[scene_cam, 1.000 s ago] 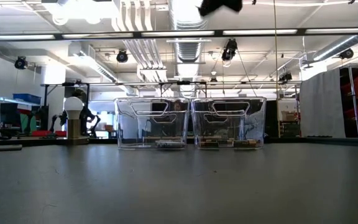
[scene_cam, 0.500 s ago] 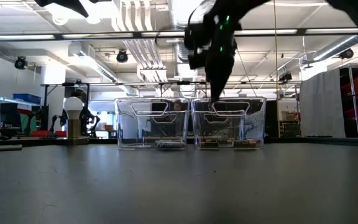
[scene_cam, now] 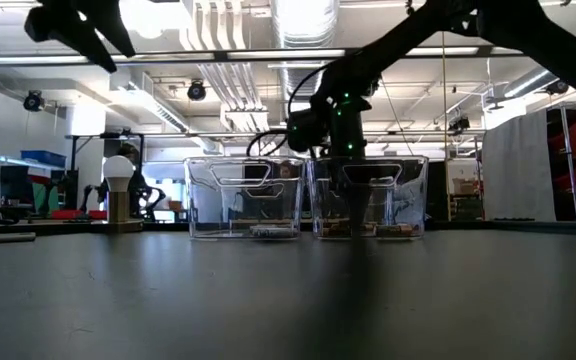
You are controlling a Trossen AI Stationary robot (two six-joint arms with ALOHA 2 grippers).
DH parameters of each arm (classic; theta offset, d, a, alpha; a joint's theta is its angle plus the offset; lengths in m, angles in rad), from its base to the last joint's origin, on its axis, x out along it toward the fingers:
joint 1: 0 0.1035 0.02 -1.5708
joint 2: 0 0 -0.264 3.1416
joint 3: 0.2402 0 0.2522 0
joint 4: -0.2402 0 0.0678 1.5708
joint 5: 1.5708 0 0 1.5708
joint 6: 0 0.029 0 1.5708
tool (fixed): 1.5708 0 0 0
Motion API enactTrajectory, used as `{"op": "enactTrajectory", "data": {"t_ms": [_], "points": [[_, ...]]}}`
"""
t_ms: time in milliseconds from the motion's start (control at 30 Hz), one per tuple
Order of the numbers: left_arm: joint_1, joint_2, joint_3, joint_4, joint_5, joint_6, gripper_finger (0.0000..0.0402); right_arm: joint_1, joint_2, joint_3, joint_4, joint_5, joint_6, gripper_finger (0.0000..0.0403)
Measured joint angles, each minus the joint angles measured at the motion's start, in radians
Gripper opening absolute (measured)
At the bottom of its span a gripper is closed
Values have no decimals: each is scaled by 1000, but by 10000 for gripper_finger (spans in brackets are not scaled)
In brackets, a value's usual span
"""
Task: Sort batteries
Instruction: Put the brown battery into the right transparent bin, then put the white battery into the left transparent bin
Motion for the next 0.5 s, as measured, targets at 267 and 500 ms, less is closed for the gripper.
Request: {"op": "enactTrajectory", "data": {"t_ms": [267, 500], "points": [[32, -2, -97, 30, 65, -113, 225, 5, -72, -2, -41, 24, 70, 144], [251, 5, -259, 38, 397, -165, 225, 77, -382, 0, -65, 22, 171, 204]]}}
